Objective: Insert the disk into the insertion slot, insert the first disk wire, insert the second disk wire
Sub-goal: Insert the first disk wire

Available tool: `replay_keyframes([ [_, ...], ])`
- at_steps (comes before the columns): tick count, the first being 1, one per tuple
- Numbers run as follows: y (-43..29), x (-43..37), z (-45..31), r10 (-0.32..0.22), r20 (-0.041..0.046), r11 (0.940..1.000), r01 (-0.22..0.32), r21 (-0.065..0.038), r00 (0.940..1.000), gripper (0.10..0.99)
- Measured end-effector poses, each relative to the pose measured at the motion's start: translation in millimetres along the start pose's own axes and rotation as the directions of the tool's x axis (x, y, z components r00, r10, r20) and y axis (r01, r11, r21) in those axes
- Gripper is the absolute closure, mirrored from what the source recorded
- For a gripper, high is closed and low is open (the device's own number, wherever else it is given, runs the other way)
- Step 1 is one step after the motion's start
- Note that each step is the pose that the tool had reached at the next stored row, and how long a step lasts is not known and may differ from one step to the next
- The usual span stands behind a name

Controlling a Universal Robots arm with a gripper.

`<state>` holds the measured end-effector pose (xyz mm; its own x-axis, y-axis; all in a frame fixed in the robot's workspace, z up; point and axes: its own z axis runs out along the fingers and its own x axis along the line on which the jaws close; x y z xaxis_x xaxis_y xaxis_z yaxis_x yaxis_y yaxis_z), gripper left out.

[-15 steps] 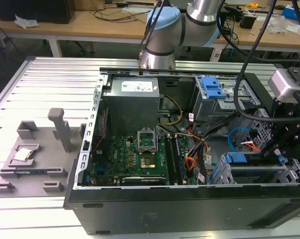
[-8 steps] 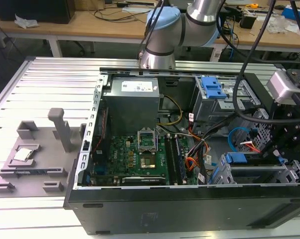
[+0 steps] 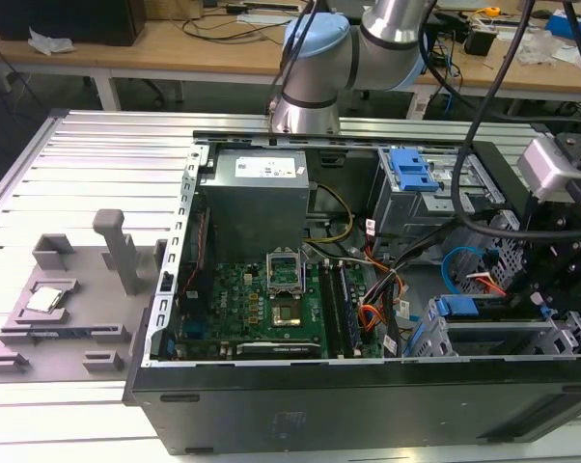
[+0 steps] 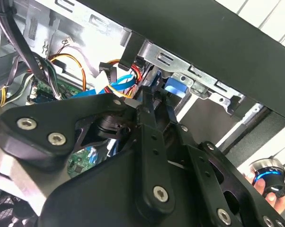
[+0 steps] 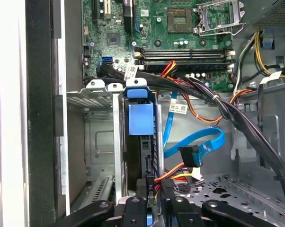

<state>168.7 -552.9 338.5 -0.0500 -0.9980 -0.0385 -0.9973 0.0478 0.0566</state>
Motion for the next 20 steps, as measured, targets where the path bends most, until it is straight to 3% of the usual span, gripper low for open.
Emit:
replay_keyframes([
  [8, 1.5, -2.5, -24.6, 0.000, -0.0011, 1.0000, 0.000, 0.000, 1.0000, 0.827],
  [9, 1.7, -3.7, -27.7, 0.000, -0.0014, 1.0000, 0.000, 0.000, 1.0000, 0.843],
  [11, 2.2, -4.8, -33.2, 0.000, -0.0019, 1.0000, 0.000, 0.000, 1.0000, 0.973],
  [14, 2.6, -5.0, -38.5, 0.000, -0.0019, 1.0000, 0.000, 0.000, 1.0000, 0.980],
  [20, 2.6, -5.0, -38.7, 0.000, -0.0020, 1.0000, 0.000, 0.000, 1.0000, 0.980],
])
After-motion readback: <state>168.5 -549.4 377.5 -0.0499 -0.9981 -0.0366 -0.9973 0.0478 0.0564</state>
